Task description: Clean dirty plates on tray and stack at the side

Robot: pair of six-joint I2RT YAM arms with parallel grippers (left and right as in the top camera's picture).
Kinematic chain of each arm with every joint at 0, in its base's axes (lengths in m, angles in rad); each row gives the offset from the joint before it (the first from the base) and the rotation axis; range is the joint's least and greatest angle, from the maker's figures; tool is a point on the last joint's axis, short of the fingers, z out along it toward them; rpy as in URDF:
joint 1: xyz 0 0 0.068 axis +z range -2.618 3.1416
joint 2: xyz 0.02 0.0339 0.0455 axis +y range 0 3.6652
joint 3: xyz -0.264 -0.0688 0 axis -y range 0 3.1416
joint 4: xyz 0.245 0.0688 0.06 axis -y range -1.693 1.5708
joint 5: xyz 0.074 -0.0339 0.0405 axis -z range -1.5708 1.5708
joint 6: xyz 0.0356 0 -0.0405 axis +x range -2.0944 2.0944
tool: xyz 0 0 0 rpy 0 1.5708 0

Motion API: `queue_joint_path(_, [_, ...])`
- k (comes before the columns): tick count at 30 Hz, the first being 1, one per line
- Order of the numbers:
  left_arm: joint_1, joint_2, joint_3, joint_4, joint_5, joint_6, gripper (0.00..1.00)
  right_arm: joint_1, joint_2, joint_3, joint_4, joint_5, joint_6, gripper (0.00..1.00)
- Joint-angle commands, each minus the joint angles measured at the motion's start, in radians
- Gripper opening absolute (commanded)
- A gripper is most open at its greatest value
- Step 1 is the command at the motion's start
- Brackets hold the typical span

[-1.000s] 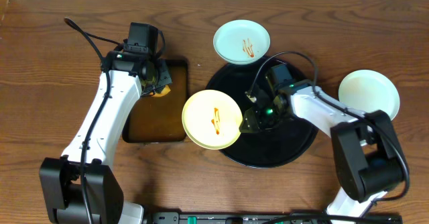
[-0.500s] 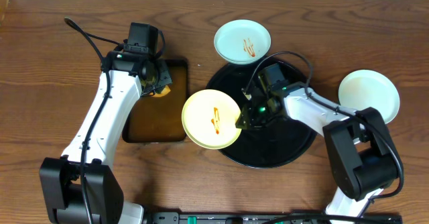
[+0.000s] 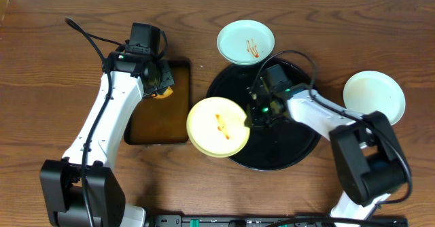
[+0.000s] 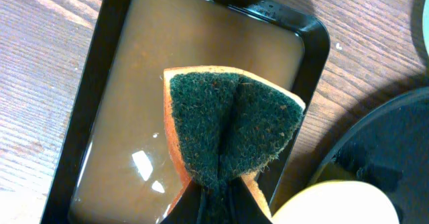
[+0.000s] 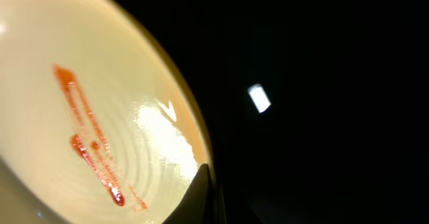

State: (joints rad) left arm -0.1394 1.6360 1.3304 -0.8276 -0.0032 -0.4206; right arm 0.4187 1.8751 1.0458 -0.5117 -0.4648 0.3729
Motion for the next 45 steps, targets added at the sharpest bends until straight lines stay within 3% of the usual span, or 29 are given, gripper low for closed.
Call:
queue_joint_path(1, [-0.004,-0.027,-0.001,0.002,0.037,0.009,0.08,-0.079,-0.116,0.000,-0.027,0.223,-0.016,0.01])
queue_joint_path(5, [-0.031,-0.027,-0.001,0.038,0.130,0.027,0.08,-0.121,-0.195,0.000,-0.078,0.386,-0.040,0.01])
queue_joint_path(10, [-0.112,-0.014,-0.001,0.104,0.193,0.035,0.08,-0.103,-0.178,-0.001,-0.131,0.381,-0.056,0.01])
queue_joint_path(19, [-0.427,0.180,-0.001,0.203,0.198,-0.027,0.08,-0.079,-0.084,-0.001,-0.159,0.409,-0.029,0.01])
queue_joint_path(26, [-0.571,0.293,-0.001,0.317,0.198,-0.087,0.08,-0.086,-0.077,-0.001,-0.158,0.416,-0.029,0.01])
queue_joint_path(37, [-0.660,0.386,-0.001,0.348,0.198,-0.265,0.08,-0.087,-0.077,-0.001,-0.158,0.415,-0.029,0.01])
queue_joint_path(45, [-0.674,0.439,-0.002,0.380,0.183,-0.275,0.08,-0.087,-0.077,-0.001,-0.162,0.411,-0.029,0.01])
